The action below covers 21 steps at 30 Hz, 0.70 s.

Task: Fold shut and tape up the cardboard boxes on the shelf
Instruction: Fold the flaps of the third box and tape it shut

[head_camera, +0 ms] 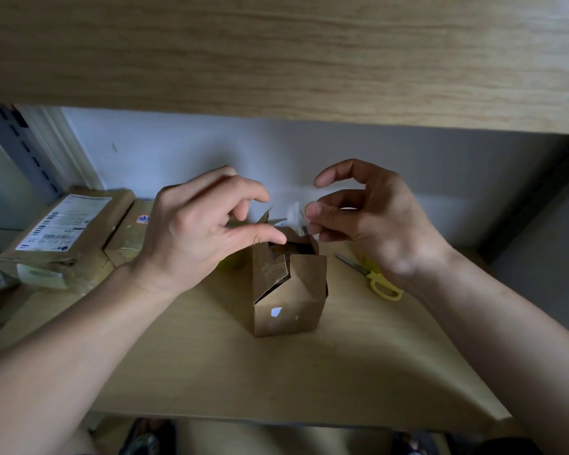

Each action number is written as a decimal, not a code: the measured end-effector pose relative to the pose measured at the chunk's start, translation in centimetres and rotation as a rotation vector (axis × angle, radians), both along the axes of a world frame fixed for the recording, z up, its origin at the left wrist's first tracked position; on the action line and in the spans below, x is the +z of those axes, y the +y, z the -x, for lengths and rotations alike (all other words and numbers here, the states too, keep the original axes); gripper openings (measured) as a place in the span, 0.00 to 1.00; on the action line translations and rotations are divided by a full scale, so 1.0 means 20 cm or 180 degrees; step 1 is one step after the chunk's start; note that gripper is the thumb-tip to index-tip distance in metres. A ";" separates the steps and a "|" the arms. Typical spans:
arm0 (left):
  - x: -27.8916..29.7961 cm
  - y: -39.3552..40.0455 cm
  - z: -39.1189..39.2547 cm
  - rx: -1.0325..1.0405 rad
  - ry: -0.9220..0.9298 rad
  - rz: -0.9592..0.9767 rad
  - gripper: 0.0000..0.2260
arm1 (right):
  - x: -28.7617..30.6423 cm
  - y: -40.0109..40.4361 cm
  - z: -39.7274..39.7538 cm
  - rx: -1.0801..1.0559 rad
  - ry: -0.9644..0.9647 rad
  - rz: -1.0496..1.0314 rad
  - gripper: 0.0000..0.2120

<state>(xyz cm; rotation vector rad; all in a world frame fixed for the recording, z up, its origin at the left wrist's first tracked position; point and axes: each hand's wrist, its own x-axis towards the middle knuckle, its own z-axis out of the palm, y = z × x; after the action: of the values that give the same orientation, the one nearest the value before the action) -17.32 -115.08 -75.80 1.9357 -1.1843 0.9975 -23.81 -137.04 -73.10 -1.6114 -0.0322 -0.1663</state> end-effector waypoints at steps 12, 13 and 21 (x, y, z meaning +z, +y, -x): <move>-0.18 -0.02 0.10 0.0084 0.1772 -0.0543 0.21 | -0.08 -0.10 -0.04 0.0278 0.0255 -0.0903 0.26; -0.19 -0.03 0.11 0.0168 0.1811 -0.0579 0.24 | -0.09 -0.10 -0.04 0.0284 0.0266 -0.0960 0.28; -0.26 -0.16 0.20 0.0654 0.1668 -0.0607 0.21 | -0.14 -0.09 -0.07 0.0267 0.0392 -0.1553 0.28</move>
<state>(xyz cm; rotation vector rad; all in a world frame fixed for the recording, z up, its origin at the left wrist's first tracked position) -21.40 -118.29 -81.00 2.3145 -0.8121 0.4303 -22.35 -138.86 -75.97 -1.1282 0.0341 -0.0062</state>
